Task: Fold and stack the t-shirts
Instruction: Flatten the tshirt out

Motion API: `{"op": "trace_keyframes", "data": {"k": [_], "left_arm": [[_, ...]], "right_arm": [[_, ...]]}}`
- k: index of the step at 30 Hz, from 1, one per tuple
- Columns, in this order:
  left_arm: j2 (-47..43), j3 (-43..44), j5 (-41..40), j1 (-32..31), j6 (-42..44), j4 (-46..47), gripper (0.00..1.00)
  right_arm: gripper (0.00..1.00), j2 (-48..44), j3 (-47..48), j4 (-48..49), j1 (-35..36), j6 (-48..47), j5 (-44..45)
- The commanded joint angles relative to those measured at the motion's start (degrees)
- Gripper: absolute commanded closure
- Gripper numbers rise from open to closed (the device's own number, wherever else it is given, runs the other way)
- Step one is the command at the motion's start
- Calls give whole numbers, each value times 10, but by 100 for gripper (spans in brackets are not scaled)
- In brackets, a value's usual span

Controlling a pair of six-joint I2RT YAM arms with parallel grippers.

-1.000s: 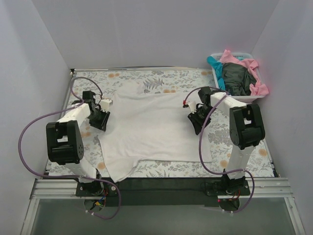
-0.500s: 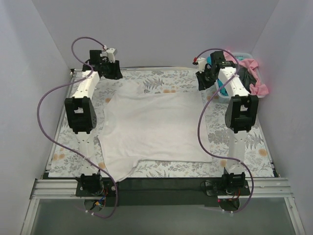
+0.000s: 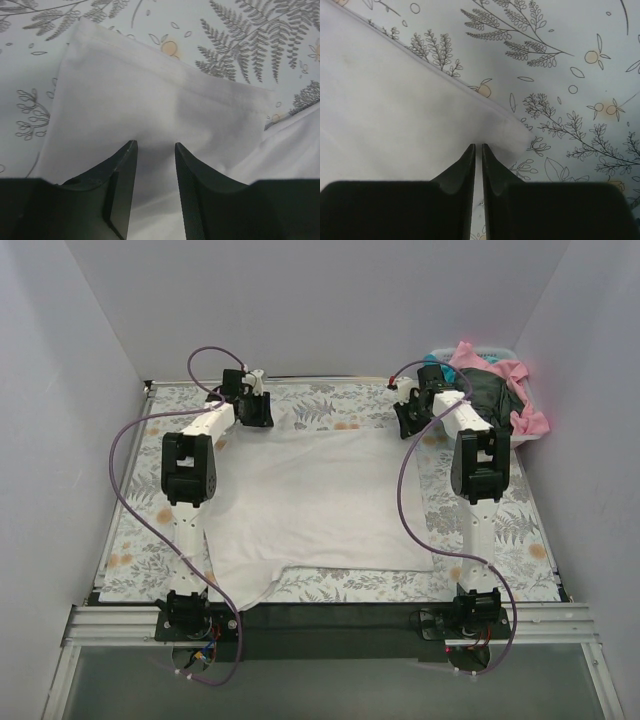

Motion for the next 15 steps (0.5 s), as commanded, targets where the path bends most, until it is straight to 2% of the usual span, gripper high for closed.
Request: {"op": "trace_keyframes", "data": {"k": [1, 5, 7, 10, 11, 14, 15], "left_arm": [[18, 22, -68, 25, -9, 22, 65], [38, 32, -71, 43, -1, 14, 65], [40, 32, -40, 48, 11, 11, 63], [21, 34, 9, 50, 17, 16, 55], [15, 35, 20, 50, 15, 21, 53], [-8, 49, 23, 55, 6, 38, 46], [-11, 54, 24, 58, 6, 39, 45]], "right_arm": [[86, 21, -5, 36, -1, 8, 41], [87, 38, 2, 32, -3, 9, 57], [86, 37, 4, 35, -3, 10, 52], [78, 17, 7, 35, -3, 9, 17], [69, 9, 8, 37, -3, 7, 1], [56, -24, 15, 57, -7, 14, -7], [55, -31, 27, 66, -12, 16, -6]]}}
